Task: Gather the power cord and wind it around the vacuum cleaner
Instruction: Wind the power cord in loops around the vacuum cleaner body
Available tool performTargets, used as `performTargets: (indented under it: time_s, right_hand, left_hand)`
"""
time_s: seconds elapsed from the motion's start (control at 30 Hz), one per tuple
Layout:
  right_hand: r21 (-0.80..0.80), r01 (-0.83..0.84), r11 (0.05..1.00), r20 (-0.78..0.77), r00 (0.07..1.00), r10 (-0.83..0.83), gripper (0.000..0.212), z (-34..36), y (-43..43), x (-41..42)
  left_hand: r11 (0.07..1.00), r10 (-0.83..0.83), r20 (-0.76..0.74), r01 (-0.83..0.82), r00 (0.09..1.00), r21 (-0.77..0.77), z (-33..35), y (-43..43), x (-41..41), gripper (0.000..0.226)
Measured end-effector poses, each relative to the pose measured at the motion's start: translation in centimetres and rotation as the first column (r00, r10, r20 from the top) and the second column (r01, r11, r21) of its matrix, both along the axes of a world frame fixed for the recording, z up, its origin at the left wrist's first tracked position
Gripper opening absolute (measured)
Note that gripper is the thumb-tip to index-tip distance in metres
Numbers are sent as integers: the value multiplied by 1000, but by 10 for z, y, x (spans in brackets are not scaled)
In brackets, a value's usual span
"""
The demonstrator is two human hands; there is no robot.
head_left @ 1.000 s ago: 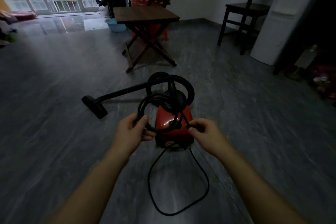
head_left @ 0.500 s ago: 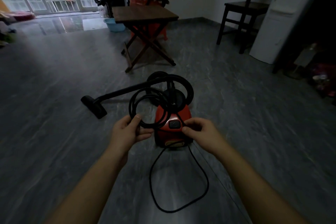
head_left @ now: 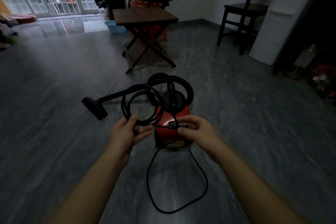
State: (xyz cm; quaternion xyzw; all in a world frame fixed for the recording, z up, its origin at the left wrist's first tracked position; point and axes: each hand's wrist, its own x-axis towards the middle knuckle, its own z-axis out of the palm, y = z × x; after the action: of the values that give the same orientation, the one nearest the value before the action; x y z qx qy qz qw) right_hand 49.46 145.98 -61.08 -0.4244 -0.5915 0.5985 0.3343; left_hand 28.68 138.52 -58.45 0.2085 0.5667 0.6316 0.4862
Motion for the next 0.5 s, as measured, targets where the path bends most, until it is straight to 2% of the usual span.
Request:
performTargets:
  time_s: [0.17,0.27,0.33,0.5]
  right_hand:
    - [-19,48,999,-15,999,-48,27,-3,-2,-2]
    - [-127,89,988,-131,986,-106,26,-3,-5,-4]
    - [-146,115,983,-181,973,-141,19,-1,-6,-4]
    - [-130,156,979,-217,959,-181,11,9,-11,-6]
  left_hand:
    - [1000,11,226,-10,974,-5,3,-2,4,18]
    - [1000,-8,311,7,950,6,4,-2,5,15]
    - [1000,-20,271,20,962,2,3,-2,6,17]
    - [995,-79,-41,76,996,-70,1,-3,8,27]
